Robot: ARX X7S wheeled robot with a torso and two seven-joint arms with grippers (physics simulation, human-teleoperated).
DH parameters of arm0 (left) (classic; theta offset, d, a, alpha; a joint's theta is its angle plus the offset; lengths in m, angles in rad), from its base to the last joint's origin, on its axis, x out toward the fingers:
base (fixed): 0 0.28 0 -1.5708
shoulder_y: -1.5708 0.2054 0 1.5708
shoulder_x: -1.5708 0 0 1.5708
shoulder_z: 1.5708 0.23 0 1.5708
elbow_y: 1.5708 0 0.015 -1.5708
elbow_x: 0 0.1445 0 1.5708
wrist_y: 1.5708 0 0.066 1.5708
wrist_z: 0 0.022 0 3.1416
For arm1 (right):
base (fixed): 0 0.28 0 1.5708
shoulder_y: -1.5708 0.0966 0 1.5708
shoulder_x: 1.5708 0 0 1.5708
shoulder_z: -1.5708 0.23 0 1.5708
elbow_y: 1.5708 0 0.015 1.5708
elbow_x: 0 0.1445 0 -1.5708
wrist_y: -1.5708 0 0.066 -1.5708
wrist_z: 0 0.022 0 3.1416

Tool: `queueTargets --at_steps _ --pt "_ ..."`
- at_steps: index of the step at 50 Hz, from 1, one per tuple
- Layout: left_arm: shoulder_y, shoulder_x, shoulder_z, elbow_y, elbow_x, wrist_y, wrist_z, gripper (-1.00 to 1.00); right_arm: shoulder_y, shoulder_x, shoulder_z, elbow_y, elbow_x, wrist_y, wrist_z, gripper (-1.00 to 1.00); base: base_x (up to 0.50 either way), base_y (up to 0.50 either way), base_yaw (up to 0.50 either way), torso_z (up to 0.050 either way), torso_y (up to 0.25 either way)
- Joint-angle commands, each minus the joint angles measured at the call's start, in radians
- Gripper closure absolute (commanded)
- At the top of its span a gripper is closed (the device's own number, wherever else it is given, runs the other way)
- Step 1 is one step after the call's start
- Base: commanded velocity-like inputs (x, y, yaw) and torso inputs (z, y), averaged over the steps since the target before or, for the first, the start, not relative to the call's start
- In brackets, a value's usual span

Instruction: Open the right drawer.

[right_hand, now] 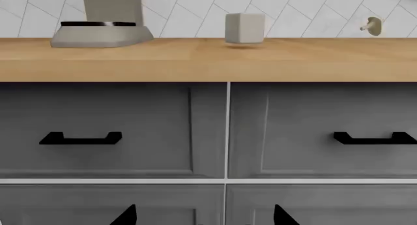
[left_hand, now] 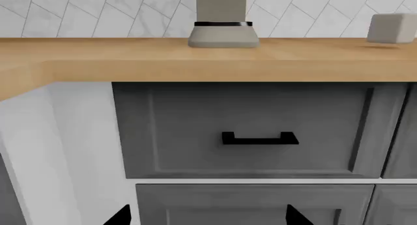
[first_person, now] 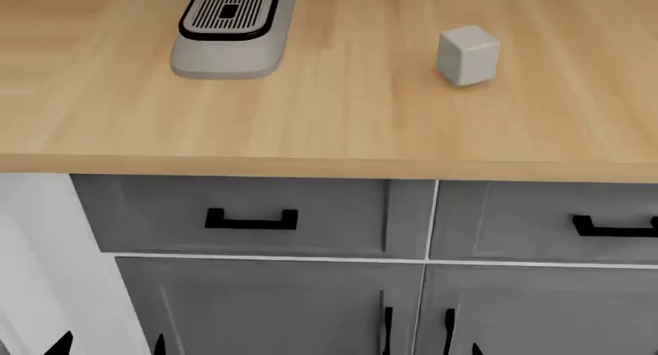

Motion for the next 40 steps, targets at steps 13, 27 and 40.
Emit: queueTargets --at_steps 13,27,40 --pt "0.002 -0.053 0.066 0.0 -0.039 -0.009 -0.056 -1.0 0.004 0.045 -0.056 0.008 0.03 0.002 0.066 -1.0 0.0 0.0 0.0 0.0 0.0" --pt "0.006 -0.074 0.09 0.004 -0.06 -0.007 -0.077 -1.0 0.0 0.068 -0.079 -0.001 0.062 -0.008 0.088 -1.0 0.0 0.0 0.0 0.0 0.0" --pt "0.0 -0.088 0.107 -0.003 -0.074 -0.013 -0.095 -1.0 0.009 0.082 -0.097 0.018 0.077 -0.007 0.106 -1.0 0.0 -0.2 0.0 0.0 0.0"
